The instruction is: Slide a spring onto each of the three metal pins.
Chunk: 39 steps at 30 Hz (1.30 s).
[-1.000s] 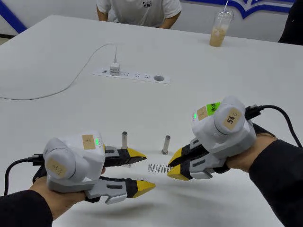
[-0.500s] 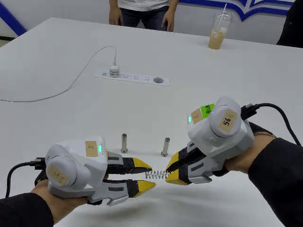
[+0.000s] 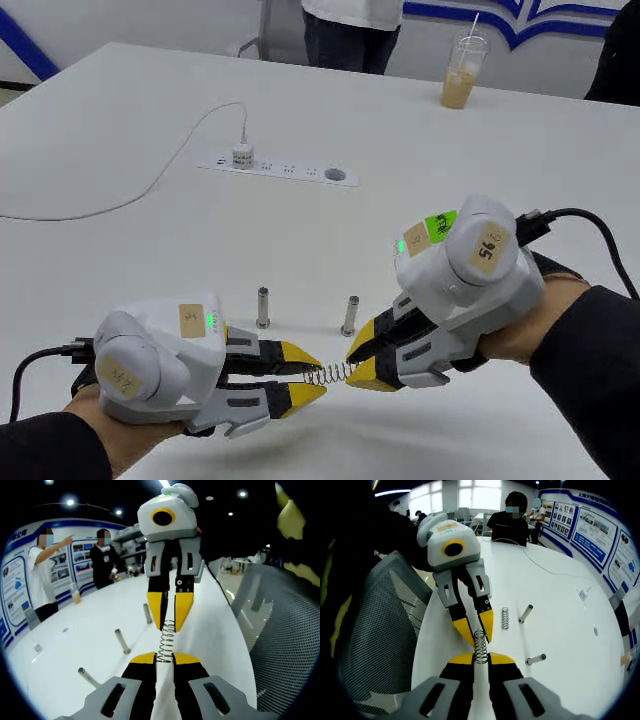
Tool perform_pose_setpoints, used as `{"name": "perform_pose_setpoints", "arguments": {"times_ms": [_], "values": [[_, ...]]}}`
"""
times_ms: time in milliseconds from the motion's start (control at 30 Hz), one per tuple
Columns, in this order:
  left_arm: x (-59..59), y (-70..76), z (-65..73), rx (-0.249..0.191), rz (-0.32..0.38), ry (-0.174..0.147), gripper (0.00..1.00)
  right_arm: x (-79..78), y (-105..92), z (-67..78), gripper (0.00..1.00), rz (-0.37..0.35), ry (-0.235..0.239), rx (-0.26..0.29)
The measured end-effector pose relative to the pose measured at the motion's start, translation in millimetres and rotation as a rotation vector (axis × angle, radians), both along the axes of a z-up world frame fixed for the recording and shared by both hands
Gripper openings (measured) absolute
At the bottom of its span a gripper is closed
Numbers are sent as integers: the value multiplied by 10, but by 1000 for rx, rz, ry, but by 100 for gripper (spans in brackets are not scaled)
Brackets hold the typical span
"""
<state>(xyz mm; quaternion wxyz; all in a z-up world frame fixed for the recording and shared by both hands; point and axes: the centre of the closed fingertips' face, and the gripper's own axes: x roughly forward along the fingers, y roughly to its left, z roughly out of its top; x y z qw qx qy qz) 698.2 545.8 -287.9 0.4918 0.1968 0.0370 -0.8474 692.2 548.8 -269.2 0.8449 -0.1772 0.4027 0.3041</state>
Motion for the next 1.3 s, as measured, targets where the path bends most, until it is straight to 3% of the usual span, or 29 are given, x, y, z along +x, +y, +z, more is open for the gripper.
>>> {"name": "perform_pose_setpoints", "arguments": {"times_ms": [600,1067,1300], "values": [[-10,-13,43,-13,3,5,11,145,148,211,11,17,-85,7],[-22,-48,69,-22,14,35,11,227,227,269,12,25,-118,19],[6,-50,65,-23,32,69,11,236,216,285,12,6,-124,31]]}}
